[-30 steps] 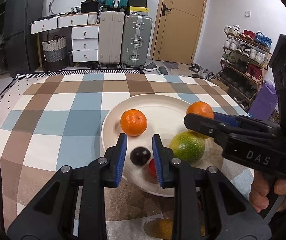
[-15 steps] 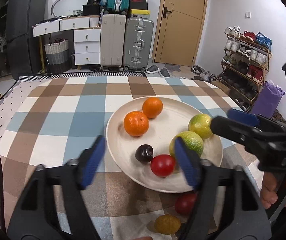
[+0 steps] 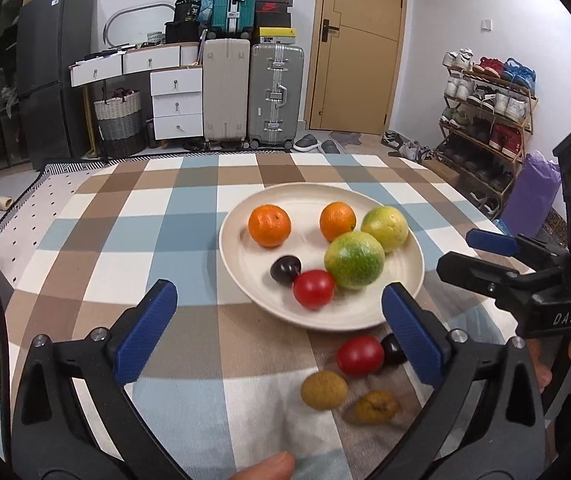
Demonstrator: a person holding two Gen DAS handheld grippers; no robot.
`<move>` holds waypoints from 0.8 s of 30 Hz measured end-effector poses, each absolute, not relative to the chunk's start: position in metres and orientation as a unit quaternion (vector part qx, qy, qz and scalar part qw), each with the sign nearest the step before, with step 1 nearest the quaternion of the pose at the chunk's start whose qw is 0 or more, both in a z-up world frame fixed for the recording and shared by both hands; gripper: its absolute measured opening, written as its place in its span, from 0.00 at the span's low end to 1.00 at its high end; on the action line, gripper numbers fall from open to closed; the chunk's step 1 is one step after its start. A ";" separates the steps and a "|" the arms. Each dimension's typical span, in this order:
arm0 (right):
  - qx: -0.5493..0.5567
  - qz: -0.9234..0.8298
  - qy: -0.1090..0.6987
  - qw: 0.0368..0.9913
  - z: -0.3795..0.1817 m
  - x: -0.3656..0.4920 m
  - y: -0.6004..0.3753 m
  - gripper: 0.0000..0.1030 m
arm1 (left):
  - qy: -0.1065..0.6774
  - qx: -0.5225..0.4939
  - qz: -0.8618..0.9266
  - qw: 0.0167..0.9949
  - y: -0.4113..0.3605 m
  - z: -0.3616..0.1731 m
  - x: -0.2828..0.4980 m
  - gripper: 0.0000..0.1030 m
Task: Organize fruits
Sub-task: 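Withdraw both tools and move the right tool to another dark plum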
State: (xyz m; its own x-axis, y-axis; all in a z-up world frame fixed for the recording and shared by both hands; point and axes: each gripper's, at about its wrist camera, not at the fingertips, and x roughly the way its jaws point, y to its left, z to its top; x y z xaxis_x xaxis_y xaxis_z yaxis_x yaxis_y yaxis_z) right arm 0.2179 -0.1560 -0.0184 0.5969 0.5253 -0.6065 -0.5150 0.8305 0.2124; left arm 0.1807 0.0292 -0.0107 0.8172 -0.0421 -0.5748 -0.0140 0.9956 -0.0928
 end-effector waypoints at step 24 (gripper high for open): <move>-0.056 0.345 0.396 0.849 -0.044 0.196 -0.135 1.00 | 0.373 -0.043 -0.022 0.926 0.027 -0.036 0.162 0.99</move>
